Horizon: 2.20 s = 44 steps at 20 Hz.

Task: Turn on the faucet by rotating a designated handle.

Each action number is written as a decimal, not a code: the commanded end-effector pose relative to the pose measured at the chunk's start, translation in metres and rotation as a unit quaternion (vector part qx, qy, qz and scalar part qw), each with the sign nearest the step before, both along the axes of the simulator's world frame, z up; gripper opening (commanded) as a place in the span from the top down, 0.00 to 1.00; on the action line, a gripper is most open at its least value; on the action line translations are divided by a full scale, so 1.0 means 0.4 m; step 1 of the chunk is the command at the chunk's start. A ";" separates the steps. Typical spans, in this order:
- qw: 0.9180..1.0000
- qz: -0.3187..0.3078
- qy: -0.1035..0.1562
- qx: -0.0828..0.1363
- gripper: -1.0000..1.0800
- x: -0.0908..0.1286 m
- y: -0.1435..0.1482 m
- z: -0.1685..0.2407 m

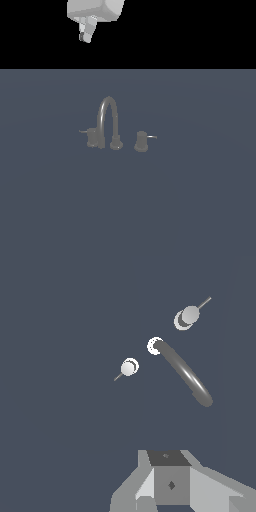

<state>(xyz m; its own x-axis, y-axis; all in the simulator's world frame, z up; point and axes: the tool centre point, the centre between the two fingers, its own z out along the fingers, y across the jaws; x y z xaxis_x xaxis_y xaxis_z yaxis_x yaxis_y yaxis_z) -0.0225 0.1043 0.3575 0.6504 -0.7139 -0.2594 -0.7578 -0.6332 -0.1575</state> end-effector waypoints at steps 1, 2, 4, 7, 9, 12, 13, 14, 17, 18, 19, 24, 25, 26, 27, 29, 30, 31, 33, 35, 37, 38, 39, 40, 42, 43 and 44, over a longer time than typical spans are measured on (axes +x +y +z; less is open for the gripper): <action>0.999 -0.036 0.014 -0.004 1.00 0.034 0.019 -0.054; 0.999 -0.049 0.019 -0.006 1.00 0.046 0.026 -0.076; 0.997 -0.077 0.029 -0.012 1.00 0.070 0.039 -0.120; 0.992 -0.119 0.042 -0.022 1.00 0.102 0.058 -0.188; 0.988 -0.146 0.050 -0.030 1.00 0.122 0.070 -0.234; 0.980 -0.187 0.059 -0.044 1.00 0.149 0.086 -0.304; 0.977 -0.200 0.061 -0.049 1.00 0.157 0.091 -0.328; 0.973 -0.213 0.063 -0.054 1.00 0.165 0.096 -0.351; 0.963 -0.253 0.067 -0.070 1.00 0.187 0.109 -0.422; 0.959 -0.265 0.068 -0.076 1.00 0.193 0.112 -0.445; 0.955 -0.278 0.068 -0.081 1.00 0.199 0.116 -0.468; 0.933 -0.337 0.064 -0.109 1.00 0.225 0.130 -0.578; 0.929 -0.347 0.062 -0.113 1.00 0.229 0.133 -0.597; 0.925 -0.356 0.061 -0.118 1.00 0.233 0.134 -0.614; 0.921 -0.365 0.059 -0.122 1.00 0.236 0.136 -0.630; 0.914 -0.380 0.055 -0.129 1.00 0.241 0.138 -0.659; 0.911 -0.386 0.053 -0.132 1.00 0.243 0.140 -0.672; 0.908 -0.392 0.051 -0.135 1.00 0.245 0.140 -0.683; 0.904 -0.402 0.047 -0.140 1.00 0.249 0.142 -0.702; 0.900 -0.410 0.044 -0.144 1.00 0.251 0.143 -0.717; 0.897 -0.415 0.042 -0.146 1.00 0.253 0.144 -0.728; 0.896 -0.417 0.041 -0.147 1.00 0.253 0.144 -0.731; 0.895 -0.418 0.041 -0.148 1.00 0.254 0.144 -0.734; 0.895 -0.419 0.041 -0.148 1.00 0.254 0.144 -0.736; 0.895 -0.419 0.040 -0.148 1.00 0.254 0.144 -0.736; 0.895 -0.419 0.040 -0.148 1.00 0.254 0.144 -0.736; 0.895 -0.419 0.040 -0.148 1.00 0.254 0.144 -0.736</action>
<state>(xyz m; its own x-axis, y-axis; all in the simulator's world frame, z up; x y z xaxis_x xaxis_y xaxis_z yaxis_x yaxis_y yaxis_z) 0.0789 0.1622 0.0631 -0.1574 -0.9875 -0.0004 -0.9875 0.1574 0.0008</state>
